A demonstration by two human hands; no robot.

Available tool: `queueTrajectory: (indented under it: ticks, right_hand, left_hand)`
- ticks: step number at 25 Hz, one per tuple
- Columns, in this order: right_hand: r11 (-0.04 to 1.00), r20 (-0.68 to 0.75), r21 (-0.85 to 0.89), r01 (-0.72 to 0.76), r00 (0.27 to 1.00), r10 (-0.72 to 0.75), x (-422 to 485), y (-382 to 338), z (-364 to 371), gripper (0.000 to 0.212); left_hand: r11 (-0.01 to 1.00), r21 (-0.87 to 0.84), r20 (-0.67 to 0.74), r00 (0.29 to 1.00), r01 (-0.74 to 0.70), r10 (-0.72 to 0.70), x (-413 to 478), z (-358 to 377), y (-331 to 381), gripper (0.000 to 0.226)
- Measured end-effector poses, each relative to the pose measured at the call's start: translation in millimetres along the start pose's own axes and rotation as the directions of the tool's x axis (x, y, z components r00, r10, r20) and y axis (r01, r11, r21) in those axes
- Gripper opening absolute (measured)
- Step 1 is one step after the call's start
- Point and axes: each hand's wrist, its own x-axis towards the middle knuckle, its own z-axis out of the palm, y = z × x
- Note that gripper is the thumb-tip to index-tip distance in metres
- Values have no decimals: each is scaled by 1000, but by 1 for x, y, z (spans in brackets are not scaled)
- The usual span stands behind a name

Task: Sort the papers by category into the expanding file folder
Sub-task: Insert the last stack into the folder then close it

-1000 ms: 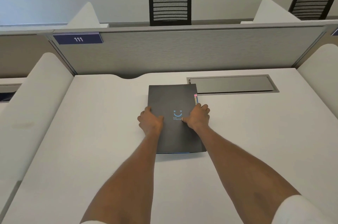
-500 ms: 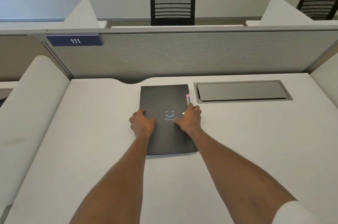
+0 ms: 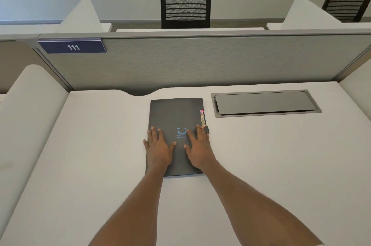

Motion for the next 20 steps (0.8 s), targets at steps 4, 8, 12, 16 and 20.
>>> queueTrajectory:
  ticks: [4, 8, 12, 16, 20]
  right_hand:
    - [1000, 27, 3, 15, 1000, -15, 20, 1, -4, 68]
    - [999, 20, 29, 30, 999, -31, 36, 4, -2, 69]
    - [997, 5, 59, 39, 999, -40, 51, 6, -2, 68]
    - [997, -2, 61, 36, 999, -36, 59, 8, 2, 68]
    - [995, -13, 76, 64, 998, -63, 57, 10, -2, 68]
  left_hand:
    - [1000, 8, -13, 1000, -21, 21, 15, 1, -4, 83]
    - [1000, 14, -57, 998, -20, 21, 25, 7, -4, 82]
    - [999, 15, -86, 996, -28, 29, 38, 7, -3, 81]
    - [999, 9, -95, 995, -36, 37, 47, 7, -2, 80]
    - [999, 16, -76, 996, -38, 39, 47, 5, -2, 80]
